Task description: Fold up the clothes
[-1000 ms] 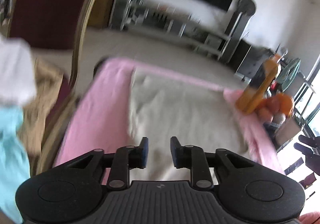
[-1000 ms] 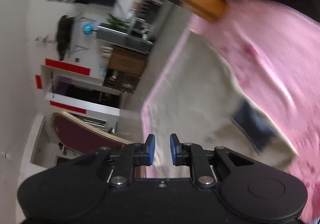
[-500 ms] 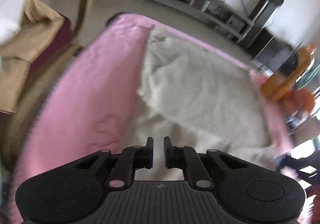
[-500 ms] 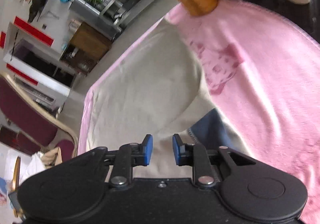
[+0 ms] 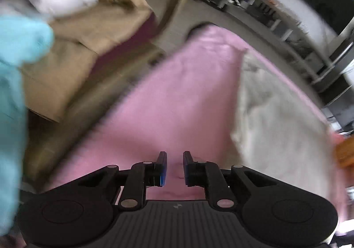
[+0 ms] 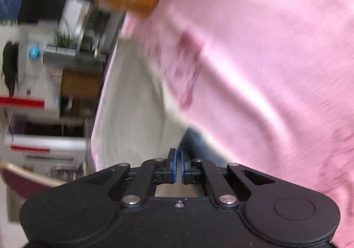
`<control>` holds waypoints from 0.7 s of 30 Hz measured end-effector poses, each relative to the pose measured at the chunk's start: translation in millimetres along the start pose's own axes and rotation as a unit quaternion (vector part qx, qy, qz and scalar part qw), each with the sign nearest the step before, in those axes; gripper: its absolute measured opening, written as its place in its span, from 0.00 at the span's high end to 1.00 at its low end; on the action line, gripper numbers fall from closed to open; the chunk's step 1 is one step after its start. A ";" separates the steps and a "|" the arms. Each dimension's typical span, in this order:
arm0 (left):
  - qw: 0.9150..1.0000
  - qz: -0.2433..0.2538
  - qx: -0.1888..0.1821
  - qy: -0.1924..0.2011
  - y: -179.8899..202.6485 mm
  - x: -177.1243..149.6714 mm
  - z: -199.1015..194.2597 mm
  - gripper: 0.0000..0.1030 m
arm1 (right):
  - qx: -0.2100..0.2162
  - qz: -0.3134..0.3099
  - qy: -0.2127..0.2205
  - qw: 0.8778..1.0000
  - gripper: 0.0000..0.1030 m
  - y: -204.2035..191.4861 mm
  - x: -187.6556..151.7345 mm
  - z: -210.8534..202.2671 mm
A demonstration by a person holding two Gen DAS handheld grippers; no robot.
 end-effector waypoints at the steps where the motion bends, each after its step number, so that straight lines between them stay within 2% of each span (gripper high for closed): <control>1: 1.000 0.003 -0.003 0.002 -1.3 -2.2 -6.5 0.89 | -0.014 -0.008 0.024 1.000 0.91 0.6 2.3 -9.5; 2: 1.000 0.005 -0.022 0.002 -0.1 -6.3 -13.4 0.89 | -0.020 -0.016 0.037 0.999 0.83 -0.3 2.1 -16.5; 4: 0.996 0.010 -0.085 -0.008 11.0 -16.7 -28.5 0.89 | -0.008 -0.033 0.037 0.999 0.81 -4.8 -4.6 -24.4; 6: 0.990 0.032 -0.133 -0.023 29.0 -24.6 -29.3 0.85 | 0.027 -0.050 0.006 0.998 0.81 -11.2 -18.6 -25.8; 8: 0.983 0.057 -0.168 -0.041 45.5 -35.0 -26.5 0.82 | 0.041 -0.076 -0.030 0.996 0.81 -19.4 -33.0 -18.0; 10: 0.985 0.064 -0.144 -0.071 47.6 -45.3 -8.7 0.82 | 0.023 -0.108 -0.072 0.991 0.81 -24.5 -44.6 -3.1; 11: 0.988 0.054 -0.122 -0.078 38.7 -47.3 -2.3 0.87 | 0.003 -0.118 -0.086 0.989 0.82 -21.6 -45.8 2.8; 12: 0.990 0.041 -0.104 -0.085 29.6 -48.7 2.4 0.89 | -0.020 -0.124 -0.093 0.988 0.92 -16.9 -43.8 7.2; 14: 0.990 -0.001 -0.101 -0.097 9.8 -46.9 -2.0 0.88 | -0.024 -0.091 -0.099 0.991 0.97 -4.8 -36.8 3.2; 15: 0.992 -0.003 -0.078 -0.095 0.5 -47.0 -5.2 0.88 | -0.017 -0.065 -0.096 0.993 0.97 2.8 -32.8 -3.6; 17: 0.997 0.031 -0.009 -0.074 -11.6 -48.7 -12.8 0.88 | -0.024 -0.038 -0.067 0.997 0.97 17.2 -24.3 -23.2; 19: 0.997 0.045 0.011 -0.059 -16.1 -51.7 -26.4 0.92 | -0.039 -0.027 -0.034 0.998 0.95 27.2 -18.5 -42.6; 21: 0.998 0.061 0.008 -0.034 -15.9 -55.6 -44.5 0.91 | -0.057 -0.033 -0.006 0.998 0.84 29.6 -19.7 -60.4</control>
Point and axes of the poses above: each gripper's, at about its wrist camera, not at the fingertips, and z roughly the way its jaws point, y to its right, x to its top, the point moved 8 cm from there along z, roughly the way its jaws point, and after that the axes turned 8 degrees about -y, right-handed, at the moved point
